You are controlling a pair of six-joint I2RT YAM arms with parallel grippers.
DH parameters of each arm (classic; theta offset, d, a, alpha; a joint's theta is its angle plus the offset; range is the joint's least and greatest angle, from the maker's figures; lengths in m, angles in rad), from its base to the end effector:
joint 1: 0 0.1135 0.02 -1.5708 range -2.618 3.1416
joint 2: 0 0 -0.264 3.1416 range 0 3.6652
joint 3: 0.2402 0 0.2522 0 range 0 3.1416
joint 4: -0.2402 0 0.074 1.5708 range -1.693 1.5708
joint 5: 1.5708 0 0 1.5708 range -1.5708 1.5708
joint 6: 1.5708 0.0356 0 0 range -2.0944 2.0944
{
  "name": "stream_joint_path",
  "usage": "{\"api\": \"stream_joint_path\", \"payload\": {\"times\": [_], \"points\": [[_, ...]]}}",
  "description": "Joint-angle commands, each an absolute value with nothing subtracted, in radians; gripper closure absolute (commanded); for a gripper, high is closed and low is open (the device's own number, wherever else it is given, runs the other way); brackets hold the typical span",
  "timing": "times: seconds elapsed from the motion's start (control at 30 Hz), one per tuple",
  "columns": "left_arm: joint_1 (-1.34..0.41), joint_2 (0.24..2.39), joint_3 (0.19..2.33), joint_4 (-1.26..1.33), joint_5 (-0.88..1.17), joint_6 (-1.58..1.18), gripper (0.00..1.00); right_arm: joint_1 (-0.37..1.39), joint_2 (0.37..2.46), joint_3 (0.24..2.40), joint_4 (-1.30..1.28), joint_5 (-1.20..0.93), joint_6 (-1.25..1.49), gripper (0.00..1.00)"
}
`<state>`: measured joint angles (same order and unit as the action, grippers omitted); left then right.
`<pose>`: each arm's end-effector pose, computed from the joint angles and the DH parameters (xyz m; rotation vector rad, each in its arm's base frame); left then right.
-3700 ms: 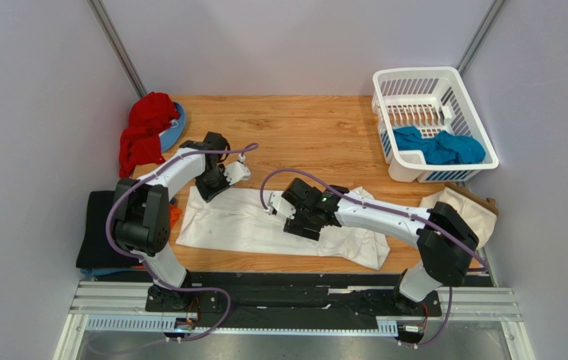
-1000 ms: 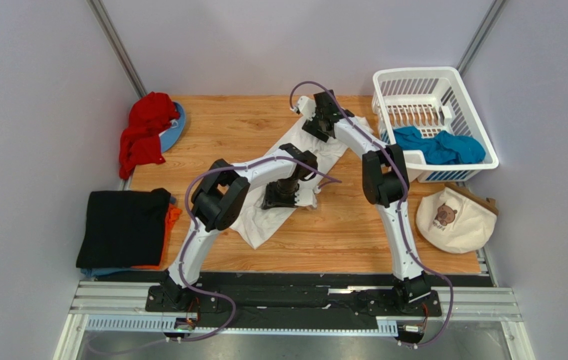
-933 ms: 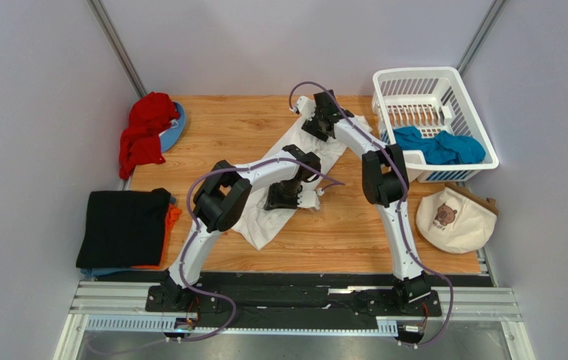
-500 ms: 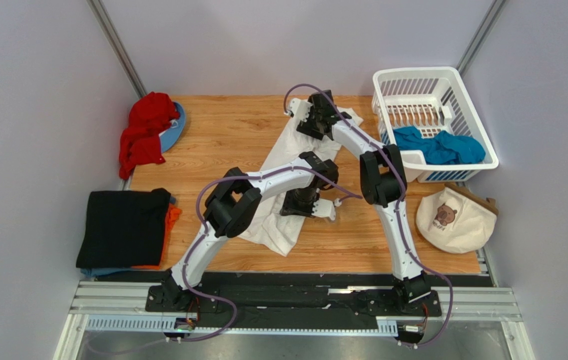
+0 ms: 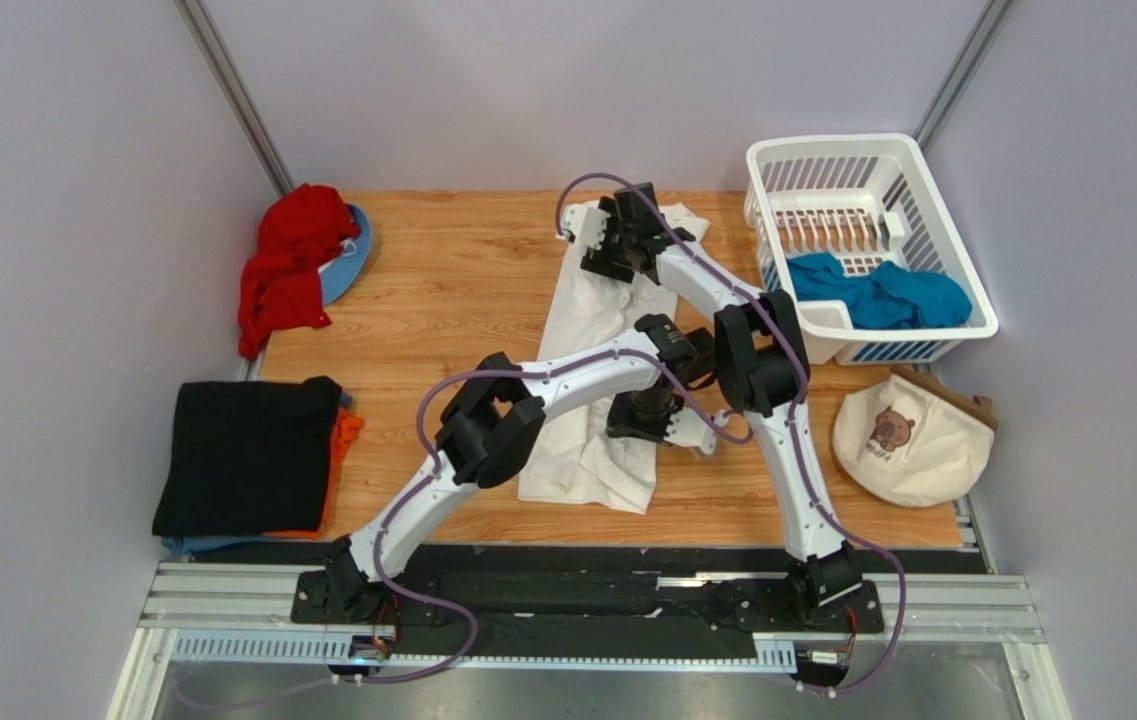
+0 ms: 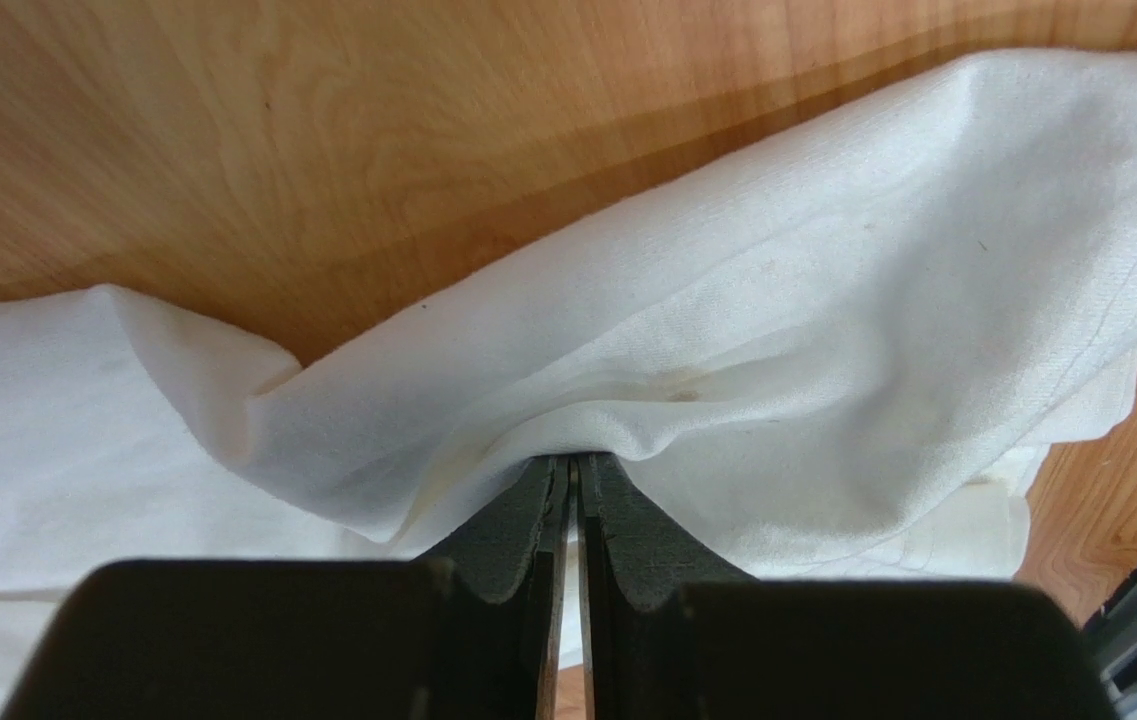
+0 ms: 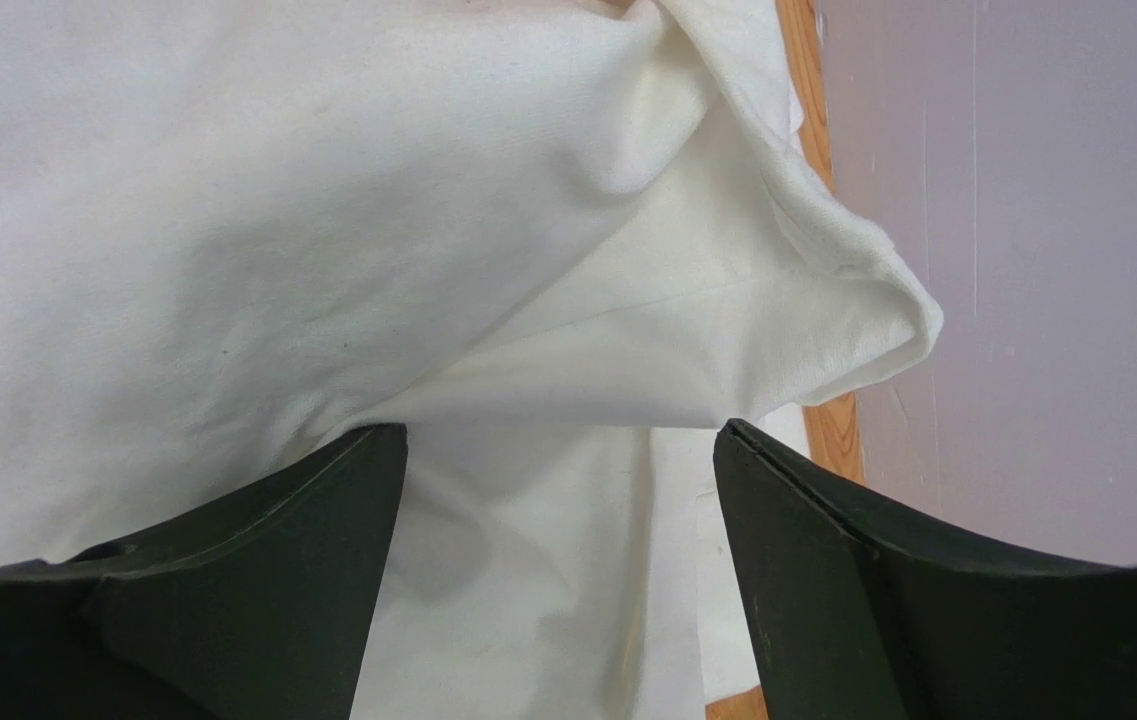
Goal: Fold and stack the t-shirts
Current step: Fold the tshirt
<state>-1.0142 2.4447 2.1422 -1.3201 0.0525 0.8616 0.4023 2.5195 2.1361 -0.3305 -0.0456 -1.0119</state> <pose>0.2459 -0.3988 0.1578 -2.4863 -1.8264 0.0747 0.5211 0.2235 0.1596 -1.5110 1.7314 -0.2650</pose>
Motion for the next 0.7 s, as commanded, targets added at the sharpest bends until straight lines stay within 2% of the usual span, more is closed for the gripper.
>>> {"api": "stream_joint_path", "payload": {"times": [0.0, 0.33, 0.6, 0.67], "points": [[-1.052, 2.488, 2.187, -1.241, 0.140, 0.907, 0.87, 0.408, 2.530, 2.108, -0.291, -0.075, -1.042, 0.20], [-1.055, 2.458, 2.155, -1.097, 0.121, 0.893, 0.88, 0.410, 2.523, 2.115, -0.253, -0.060, -1.034, 0.19], [-1.054, 2.218, 1.924, -0.914, 0.041, 0.824, 0.83, 0.411, 2.363, 1.958, -0.175, -0.002, -0.921, 0.16], [-1.055, 2.145, 1.869, -0.891, 0.025, 0.795, 0.81, 0.414, 2.291, 1.901, -0.164, 0.030, -0.891, 0.10]]}}
